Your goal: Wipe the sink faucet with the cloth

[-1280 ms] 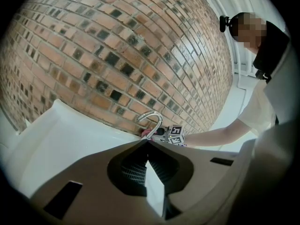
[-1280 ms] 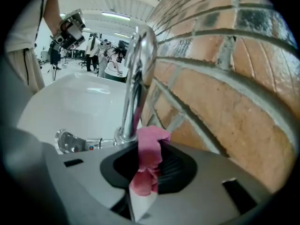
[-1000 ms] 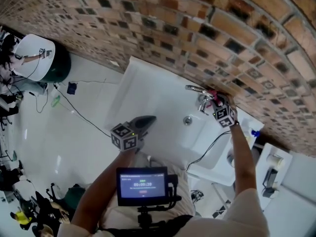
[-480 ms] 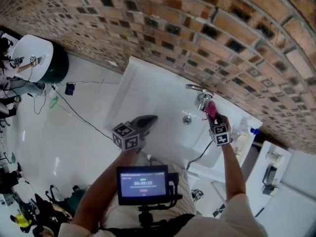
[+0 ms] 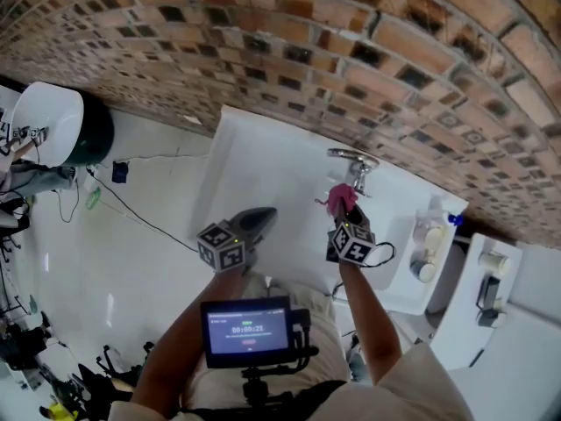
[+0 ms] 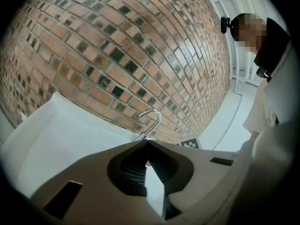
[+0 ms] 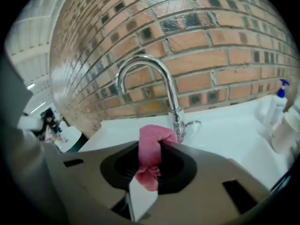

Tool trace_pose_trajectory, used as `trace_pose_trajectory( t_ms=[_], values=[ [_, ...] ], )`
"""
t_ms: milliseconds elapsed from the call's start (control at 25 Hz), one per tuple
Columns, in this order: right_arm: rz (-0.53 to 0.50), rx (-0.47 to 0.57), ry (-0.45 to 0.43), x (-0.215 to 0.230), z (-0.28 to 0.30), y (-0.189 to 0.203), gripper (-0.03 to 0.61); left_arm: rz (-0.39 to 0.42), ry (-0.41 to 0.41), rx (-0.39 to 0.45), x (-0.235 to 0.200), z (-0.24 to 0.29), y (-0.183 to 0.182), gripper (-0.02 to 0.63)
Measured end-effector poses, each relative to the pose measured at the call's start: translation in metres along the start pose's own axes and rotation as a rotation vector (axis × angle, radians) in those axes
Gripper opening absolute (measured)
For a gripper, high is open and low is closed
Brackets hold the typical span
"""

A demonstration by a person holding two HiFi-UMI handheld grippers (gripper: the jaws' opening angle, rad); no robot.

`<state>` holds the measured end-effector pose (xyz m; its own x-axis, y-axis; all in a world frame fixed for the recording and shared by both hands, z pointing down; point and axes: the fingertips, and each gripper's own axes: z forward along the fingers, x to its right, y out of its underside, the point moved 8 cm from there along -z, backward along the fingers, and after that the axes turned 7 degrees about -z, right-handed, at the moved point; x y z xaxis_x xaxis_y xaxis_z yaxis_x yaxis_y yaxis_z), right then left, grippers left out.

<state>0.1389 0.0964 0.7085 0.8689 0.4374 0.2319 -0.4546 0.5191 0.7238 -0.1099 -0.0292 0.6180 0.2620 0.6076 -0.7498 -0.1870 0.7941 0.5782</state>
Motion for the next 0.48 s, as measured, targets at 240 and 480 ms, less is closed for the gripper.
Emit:
trace_pose_trajectory(
  t_ms=[240,480],
  values=[
    [0.18,0.044,0.294,-0.025,0.057,-0.037,0.097,-0.005,-0.011,-0.044,-0.017,-0.015,-0.01,0.006],
    [0.277,0.047,0.55,-0.012,0.091,-0.053,0.095,0.003,0.009,-0.095,-0.038,-0.018,-0.033,0.006]
  ],
)
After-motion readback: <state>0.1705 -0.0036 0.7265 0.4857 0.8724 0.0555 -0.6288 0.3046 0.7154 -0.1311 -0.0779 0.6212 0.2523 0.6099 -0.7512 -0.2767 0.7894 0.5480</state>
